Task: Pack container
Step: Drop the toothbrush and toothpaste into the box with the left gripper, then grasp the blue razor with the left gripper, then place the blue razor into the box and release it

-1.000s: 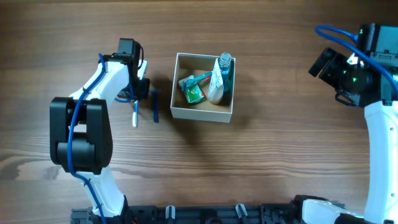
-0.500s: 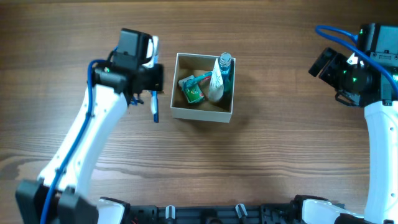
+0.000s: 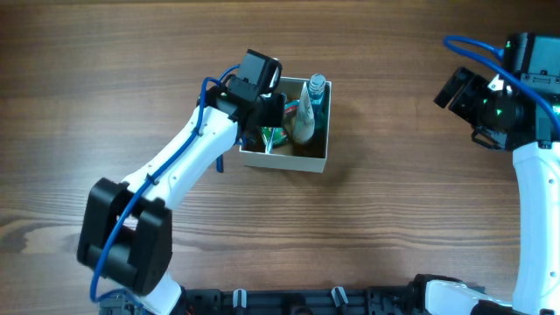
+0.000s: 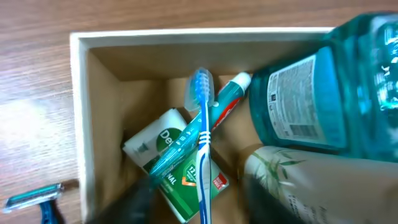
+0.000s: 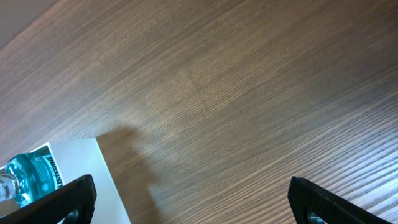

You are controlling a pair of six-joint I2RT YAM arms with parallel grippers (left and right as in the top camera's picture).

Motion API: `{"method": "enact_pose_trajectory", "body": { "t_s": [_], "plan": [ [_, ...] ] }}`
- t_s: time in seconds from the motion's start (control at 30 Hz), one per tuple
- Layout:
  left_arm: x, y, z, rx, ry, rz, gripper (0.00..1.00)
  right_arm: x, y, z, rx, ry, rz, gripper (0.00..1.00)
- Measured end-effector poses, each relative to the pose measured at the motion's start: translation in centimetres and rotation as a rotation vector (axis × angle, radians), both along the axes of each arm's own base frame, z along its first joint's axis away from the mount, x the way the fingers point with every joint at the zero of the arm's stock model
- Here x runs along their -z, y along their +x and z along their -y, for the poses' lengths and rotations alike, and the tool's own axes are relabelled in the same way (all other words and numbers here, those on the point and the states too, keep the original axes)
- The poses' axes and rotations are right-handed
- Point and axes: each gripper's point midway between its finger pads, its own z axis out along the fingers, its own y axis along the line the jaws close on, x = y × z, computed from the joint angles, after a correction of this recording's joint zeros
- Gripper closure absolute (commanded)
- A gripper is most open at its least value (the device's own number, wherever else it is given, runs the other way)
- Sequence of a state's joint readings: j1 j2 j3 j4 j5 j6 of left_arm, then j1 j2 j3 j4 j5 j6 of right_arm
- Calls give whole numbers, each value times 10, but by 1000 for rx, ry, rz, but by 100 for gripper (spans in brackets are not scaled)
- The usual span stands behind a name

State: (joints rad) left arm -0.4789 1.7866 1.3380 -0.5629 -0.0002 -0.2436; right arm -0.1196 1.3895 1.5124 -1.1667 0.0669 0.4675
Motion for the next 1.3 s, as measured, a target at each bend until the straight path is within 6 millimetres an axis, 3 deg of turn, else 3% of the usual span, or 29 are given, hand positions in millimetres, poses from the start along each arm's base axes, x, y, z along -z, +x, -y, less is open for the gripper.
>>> {"method": "enact_pose_trajectory", "body": {
  "t_s": [0.07,0.1,0.17,0.2,0.3,0.37,0.47,0.6,0.63,0.7,0.83,1.07,1.13,1.2,1.27,1.3],
  "plan": [
    [-32,-3,-9,-24,2,64,34,0,0,0,0,0,0,0],
    [-64,-10,-21,-48,7,123,35,0,0,0,0,0,0,0],
    [-89,-25,-43,-83,30,139,36,0,0,0,0,0,0,0],
    [-94,-38,-67,-125,67,108,35,0,0,0,0,0,0,0],
    [-59,-51,-118,-270,147,-67,31,0,0,0,0,0,0,0],
    [-17,-48,-141,-348,171,-176,31,0,0,0,0,0,0,0],
    [42,-49,-153,-382,182,-322,36,0,0,0,0,0,0,0],
    [103,-54,-144,-321,179,-469,41,0,0,0,0,0,-1,0],
    [107,-53,-143,-311,174,-476,41,0,0,0,0,0,-1,0],
    [114,-50,-139,-280,165,-480,54,0,0,0,0,0,-2,0],
    [114,-44,-137,-258,157,-452,96,0,0,0,0,0,-1,0],
    [112,-51,-138,-253,155,-489,96,0,0,0,0,0,-2,0],
    [101,-61,-140,-253,167,-541,96,0,0,0,0,0,-1,0],
    [64,-48,-136,-253,141,-477,96,0,0,0,0,0,-2,0],
    [4,-26,-124,-236,77,-328,96,0,0,0,0,0,-2,0],
    [-36,-15,-114,-216,36,-206,96,0,0,0,0,0,-2,0]
  ]
}}
